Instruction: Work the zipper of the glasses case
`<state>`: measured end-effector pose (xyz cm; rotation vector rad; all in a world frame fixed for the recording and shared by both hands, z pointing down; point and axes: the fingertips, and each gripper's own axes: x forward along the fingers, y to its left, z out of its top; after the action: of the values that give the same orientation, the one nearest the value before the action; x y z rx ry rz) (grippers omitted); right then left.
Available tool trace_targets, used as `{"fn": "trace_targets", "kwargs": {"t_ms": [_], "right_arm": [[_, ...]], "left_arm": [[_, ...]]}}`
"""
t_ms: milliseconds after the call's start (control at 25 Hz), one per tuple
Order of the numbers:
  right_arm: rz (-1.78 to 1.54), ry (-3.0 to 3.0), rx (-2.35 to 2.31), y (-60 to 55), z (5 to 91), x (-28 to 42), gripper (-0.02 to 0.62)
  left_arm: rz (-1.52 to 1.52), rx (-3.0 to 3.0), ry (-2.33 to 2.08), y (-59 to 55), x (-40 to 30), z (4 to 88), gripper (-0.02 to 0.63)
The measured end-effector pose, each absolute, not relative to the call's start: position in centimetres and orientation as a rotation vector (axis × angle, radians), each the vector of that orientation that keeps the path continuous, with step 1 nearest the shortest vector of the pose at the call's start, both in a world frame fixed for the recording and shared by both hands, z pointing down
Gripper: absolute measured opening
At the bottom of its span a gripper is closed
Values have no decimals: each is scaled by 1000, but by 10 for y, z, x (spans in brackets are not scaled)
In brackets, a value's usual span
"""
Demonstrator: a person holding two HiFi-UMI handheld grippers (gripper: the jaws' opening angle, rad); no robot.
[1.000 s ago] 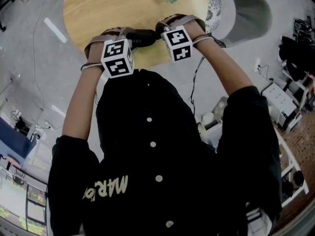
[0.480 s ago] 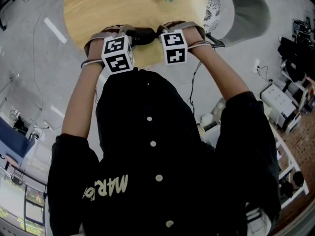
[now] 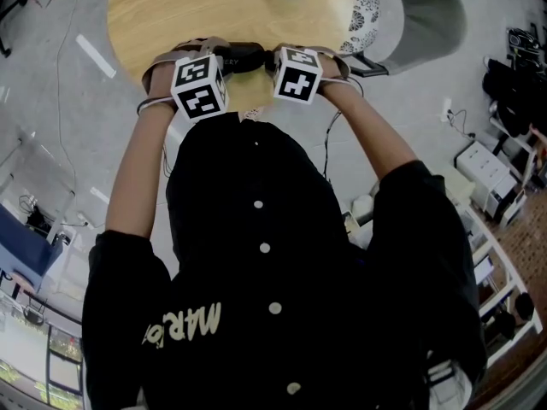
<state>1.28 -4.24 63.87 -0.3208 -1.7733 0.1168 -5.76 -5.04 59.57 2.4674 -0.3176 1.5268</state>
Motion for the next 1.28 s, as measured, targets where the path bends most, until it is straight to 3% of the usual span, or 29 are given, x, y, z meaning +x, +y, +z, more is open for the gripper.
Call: {"fn": "trace_targets", "kwargs": {"t_ms": [400,1280], "right_arm": [[484,-1933,-53,-36,636,7,6],[921,-2111,262,-12,634,-34,6]], "left_arm": [[1547,2455,-312,-49,-55,597,190],[1514,2445,-317,-51,-54,597,190]]}}
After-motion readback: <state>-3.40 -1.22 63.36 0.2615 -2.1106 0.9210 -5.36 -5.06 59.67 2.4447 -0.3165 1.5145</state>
